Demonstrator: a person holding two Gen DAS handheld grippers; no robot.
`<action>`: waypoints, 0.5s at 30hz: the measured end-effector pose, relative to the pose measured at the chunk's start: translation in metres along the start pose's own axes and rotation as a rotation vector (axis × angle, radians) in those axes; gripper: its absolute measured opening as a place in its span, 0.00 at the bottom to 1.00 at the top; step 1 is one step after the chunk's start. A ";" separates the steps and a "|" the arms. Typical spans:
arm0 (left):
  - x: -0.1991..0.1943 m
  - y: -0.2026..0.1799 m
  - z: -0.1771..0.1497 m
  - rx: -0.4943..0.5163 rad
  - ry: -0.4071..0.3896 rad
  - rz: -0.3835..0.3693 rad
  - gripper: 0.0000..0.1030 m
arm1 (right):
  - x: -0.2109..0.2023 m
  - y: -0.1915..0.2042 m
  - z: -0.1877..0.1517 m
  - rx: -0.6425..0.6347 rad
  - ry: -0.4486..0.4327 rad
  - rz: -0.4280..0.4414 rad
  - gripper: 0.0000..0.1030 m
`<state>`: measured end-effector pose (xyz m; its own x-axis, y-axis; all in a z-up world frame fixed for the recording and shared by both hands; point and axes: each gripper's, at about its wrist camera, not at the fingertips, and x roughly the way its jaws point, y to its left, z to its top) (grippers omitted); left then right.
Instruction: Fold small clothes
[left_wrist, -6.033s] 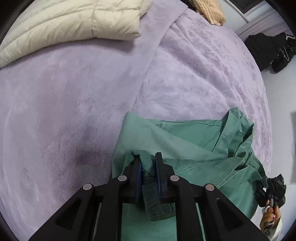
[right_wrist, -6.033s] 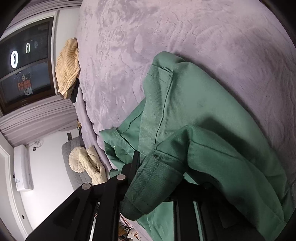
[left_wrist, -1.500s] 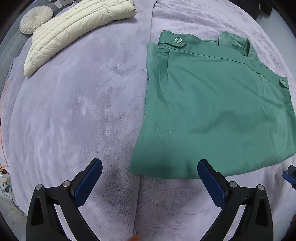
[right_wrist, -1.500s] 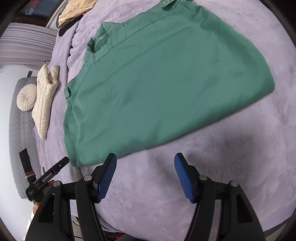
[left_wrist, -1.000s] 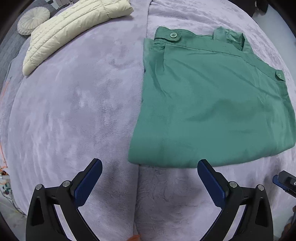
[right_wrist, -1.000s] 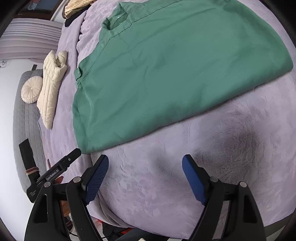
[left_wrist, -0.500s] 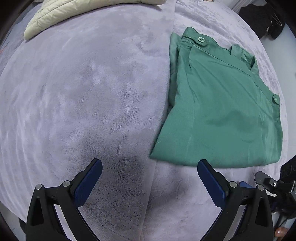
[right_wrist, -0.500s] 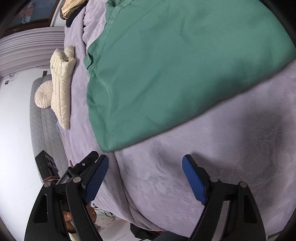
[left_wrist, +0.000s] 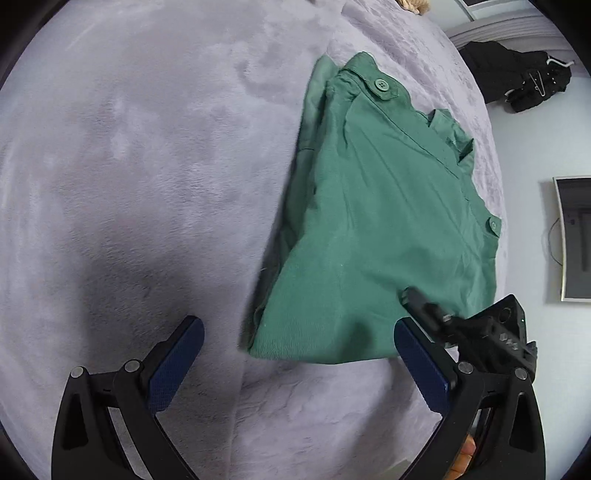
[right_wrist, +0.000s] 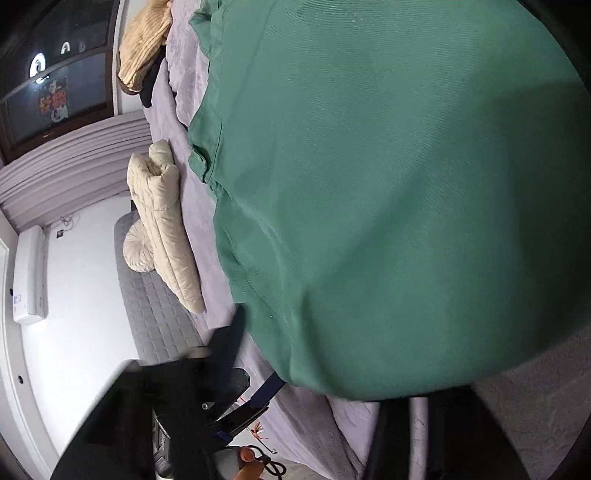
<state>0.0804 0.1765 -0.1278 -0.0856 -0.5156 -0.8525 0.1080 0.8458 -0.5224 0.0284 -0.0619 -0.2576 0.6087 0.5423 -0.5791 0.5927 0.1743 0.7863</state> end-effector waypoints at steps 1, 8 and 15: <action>0.004 -0.002 0.006 0.000 0.015 -0.032 1.00 | -0.004 0.004 0.001 -0.013 0.000 0.033 0.08; 0.030 -0.016 0.062 -0.024 0.062 -0.215 1.00 | -0.029 0.046 0.003 -0.186 -0.010 0.076 0.07; 0.060 -0.059 0.102 0.058 0.088 -0.182 1.00 | -0.031 0.044 0.006 -0.231 0.030 0.041 0.07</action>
<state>0.1695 0.0815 -0.1502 -0.1946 -0.6430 -0.7407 0.1394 0.7294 -0.6697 0.0391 -0.0757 -0.2063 0.6118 0.5764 -0.5418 0.4291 0.3336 0.8394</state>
